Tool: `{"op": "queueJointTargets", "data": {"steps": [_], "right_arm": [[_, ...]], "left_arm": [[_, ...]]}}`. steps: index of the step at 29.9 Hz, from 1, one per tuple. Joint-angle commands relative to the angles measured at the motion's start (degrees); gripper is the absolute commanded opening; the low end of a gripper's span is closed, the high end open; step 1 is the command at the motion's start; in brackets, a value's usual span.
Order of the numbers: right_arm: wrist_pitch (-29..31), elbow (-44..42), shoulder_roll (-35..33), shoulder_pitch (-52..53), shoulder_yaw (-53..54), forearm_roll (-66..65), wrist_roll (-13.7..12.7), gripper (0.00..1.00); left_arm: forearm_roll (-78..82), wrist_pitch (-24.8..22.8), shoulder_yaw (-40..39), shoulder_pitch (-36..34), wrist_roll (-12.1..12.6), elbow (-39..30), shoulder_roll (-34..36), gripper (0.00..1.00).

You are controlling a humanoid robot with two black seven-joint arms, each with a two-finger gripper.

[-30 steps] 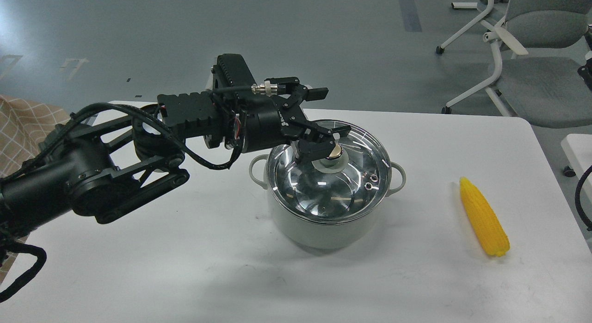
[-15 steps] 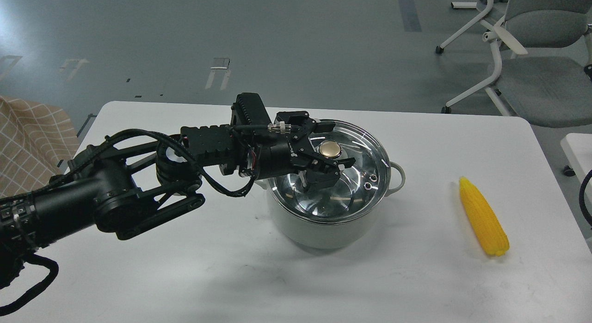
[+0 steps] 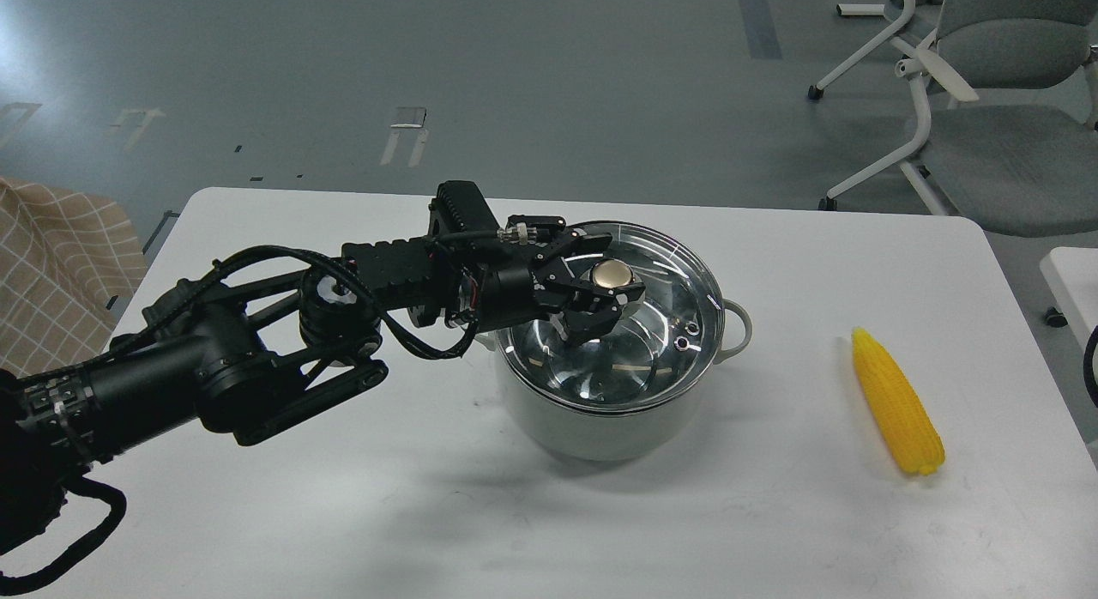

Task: Open pot and put corn in
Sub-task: 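Close the left gripper on the brass knob of the glass lid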

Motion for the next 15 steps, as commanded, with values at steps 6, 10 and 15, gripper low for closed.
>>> {"op": "queueJointTargets", "data": {"steps": [6, 10, 15], "right_arm": [[-0.01, 0.08, 0.01, -0.05, -0.02, 0.06, 0.01, 1.0], [-0.01, 0.08, 0.01, -0.05, -0.02, 0.06, 0.01, 1.0], [-0.01, 0.08, 0.01, -0.05, -0.02, 0.06, 0.01, 1.0]], "left_arm": [[0.09, 1.04, -0.18, 1.78, -0.27, 0.32, -0.03, 0.62], [0.09, 1.04, -0.35, 1.61, -0.27, -0.03, -0.03, 0.62], [0.09, 1.04, -0.53, 1.43, -0.36, -0.21, 0.06, 0.53]]}}
